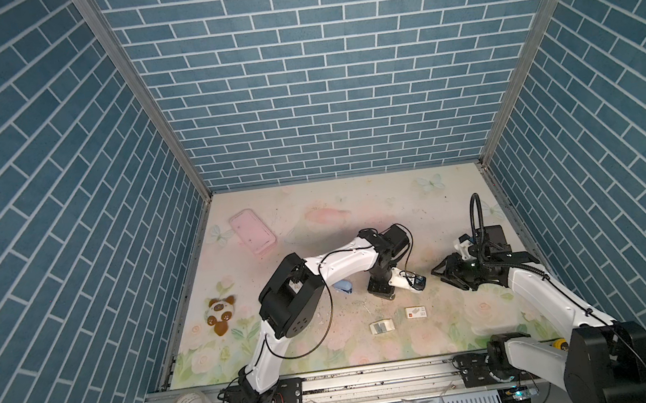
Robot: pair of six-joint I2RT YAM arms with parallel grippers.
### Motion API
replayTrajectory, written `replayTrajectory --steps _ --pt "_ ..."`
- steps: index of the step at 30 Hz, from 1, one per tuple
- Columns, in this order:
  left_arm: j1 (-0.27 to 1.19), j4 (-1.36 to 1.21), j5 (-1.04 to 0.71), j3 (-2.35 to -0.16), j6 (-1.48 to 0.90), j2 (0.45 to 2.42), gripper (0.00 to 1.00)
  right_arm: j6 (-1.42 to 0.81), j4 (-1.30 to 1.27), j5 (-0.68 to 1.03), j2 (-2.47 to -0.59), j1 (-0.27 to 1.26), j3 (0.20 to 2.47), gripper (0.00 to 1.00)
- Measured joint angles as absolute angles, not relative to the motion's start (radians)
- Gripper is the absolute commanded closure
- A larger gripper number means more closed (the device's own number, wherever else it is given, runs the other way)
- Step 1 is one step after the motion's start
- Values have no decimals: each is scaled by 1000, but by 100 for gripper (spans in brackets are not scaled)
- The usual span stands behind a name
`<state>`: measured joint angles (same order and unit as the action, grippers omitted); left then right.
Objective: Load the staples into the stapler
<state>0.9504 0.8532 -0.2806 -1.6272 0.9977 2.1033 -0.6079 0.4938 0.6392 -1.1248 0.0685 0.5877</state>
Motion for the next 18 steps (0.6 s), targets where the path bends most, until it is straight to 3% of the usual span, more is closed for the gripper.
replayTrajectory --steps 18 --pt "909 859 -339 -1774 835 2036 89 -584 424 952 -1292 69 659 57"
